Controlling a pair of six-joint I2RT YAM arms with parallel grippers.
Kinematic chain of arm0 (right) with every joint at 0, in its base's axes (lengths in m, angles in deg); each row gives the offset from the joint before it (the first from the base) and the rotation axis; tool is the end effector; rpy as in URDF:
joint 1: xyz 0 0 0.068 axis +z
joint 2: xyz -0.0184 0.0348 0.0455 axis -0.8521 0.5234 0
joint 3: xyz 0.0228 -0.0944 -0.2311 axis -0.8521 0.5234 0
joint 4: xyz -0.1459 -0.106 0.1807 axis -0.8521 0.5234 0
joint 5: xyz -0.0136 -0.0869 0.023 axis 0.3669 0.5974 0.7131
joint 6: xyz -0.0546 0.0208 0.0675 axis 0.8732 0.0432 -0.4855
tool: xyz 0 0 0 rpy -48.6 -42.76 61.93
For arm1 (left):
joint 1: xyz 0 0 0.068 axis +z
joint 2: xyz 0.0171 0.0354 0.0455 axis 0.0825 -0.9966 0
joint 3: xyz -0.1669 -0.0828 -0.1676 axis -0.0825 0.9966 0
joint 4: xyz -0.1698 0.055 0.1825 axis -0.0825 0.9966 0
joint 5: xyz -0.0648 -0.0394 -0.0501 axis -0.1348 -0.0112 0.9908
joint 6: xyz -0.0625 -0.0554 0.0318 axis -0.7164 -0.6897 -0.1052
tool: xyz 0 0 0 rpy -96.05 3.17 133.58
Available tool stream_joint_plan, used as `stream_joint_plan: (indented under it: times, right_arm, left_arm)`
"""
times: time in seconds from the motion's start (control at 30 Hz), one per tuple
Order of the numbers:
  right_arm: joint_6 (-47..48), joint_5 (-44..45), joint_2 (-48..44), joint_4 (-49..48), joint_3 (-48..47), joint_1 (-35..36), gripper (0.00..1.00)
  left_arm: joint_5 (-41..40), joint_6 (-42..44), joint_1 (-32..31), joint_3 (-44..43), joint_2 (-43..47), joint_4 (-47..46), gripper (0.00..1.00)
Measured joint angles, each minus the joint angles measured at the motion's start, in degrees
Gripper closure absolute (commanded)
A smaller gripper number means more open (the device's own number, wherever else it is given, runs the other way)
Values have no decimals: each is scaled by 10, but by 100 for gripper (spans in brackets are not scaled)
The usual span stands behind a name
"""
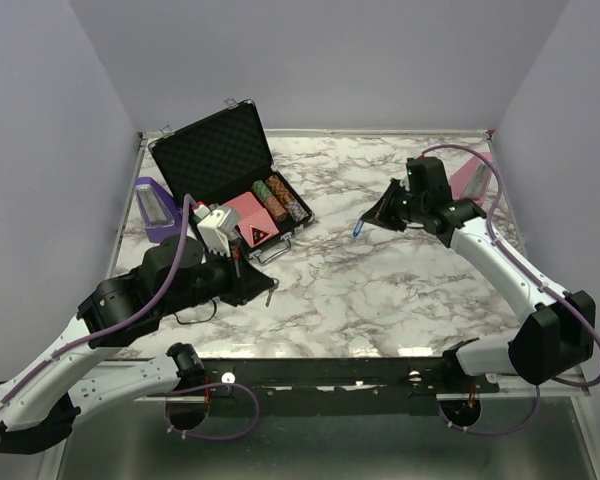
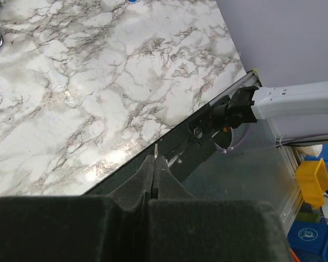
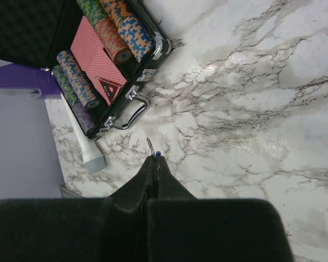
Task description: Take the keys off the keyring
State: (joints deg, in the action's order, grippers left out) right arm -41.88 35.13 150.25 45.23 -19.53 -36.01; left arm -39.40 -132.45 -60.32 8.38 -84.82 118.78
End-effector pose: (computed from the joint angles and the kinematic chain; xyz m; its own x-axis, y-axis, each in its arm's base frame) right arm 0.2957 0.1386 0.2579 -0.7835 0.4350 -0.4437 0.0721 0.7729 0.6304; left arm 0.0960 -0.1390 0.3620 -0.7380 -0.1555 -0.6567 0.4272 0.6456 -0.6330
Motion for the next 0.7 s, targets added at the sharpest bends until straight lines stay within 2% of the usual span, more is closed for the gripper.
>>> stream_joint_plan:
  times: [0.03, 0.1, 0.27, 0.37, 0.7]
  right_arm:
    - [0, -6, 6, 0, -1, -2, 99]
    - [0, -18, 14, 0, -8, -5, 84]
    - [3, -45, 23, -7, -33, -8, 36]
    - [9, -54, 22, -16, -38, -8, 30]
    - [21, -68, -2, -18, -38, -9, 28]
  left_arm:
    - [0, 0, 0, 0, -1, 0, 100]
    - [0, -1, 0, 0, -2, 0, 100]
    - [0, -1, 1, 0, -3, -1, 100]
    - [0, -3, 2, 0, -6, -3, 100]
    - [2, -5, 2, 0, -16, -14, 100]
